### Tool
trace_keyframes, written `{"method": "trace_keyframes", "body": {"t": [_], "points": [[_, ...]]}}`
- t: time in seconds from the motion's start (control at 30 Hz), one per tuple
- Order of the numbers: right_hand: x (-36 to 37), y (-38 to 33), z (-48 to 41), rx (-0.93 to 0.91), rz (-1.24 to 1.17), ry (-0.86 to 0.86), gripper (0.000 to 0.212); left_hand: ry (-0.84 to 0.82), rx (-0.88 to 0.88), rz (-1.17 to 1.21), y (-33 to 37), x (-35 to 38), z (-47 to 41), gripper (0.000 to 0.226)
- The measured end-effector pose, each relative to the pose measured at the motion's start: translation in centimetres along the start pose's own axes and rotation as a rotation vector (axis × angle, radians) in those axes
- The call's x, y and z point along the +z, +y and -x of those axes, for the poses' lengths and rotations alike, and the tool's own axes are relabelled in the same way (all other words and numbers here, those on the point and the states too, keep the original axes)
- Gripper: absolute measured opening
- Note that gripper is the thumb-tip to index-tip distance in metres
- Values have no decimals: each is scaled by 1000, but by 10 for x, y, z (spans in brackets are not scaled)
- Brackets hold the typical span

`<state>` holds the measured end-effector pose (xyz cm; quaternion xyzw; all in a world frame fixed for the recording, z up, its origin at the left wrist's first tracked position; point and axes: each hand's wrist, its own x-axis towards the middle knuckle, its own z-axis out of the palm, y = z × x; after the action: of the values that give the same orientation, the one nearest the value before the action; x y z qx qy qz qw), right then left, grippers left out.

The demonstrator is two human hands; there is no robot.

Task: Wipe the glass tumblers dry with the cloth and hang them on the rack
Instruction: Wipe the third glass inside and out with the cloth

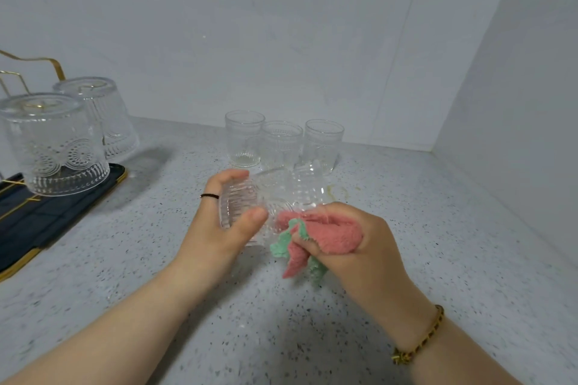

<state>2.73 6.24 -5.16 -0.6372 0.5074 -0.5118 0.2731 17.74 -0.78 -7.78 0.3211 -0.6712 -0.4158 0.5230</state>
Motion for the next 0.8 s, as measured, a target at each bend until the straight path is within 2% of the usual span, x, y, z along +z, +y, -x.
{"method": "trace_keyframes", "body": {"t": [0.07,0.1,0.17,0.23,0.3,0.33,0.4,0.5,0.57,0.63,0.7,0.77,0.8], "points": [[0,-5,-1,50,-52,34,30,50,107,-77,7,2,3,63],[-1,-7,-1,55,-49,50,33,45,115,-95,5,2,4,65],[-1,-7,-1,69,-29,65,24,-18,69,-85,2,1,4,83],[-1,-7,0,67,-12,41,12,-207,-127,126,0,-1,2,98],[-1,-4,2,37,14,-12,19,-402,-397,442,0,-2,2,103],[-1,-5,3,27,24,-35,23,-424,-430,494,-2,-3,1,102],[0,-6,2,41,29,-39,21,-334,-327,375,-2,-2,0,105],[-3,-7,-2,94,-46,12,7,-88,32,15,3,0,3,77],[-5,-10,-2,86,-49,24,6,-79,74,-41,3,1,6,83],[-4,-10,-1,76,-27,10,10,-174,-99,113,0,1,4,91],[-1,-5,2,29,18,-13,17,-333,-405,436,1,2,3,82],[0,-1,2,-11,54,-51,13,-396,-513,477,3,1,1,74],[-1,0,2,4,51,-53,11,-359,-500,417,1,1,1,73]]}}
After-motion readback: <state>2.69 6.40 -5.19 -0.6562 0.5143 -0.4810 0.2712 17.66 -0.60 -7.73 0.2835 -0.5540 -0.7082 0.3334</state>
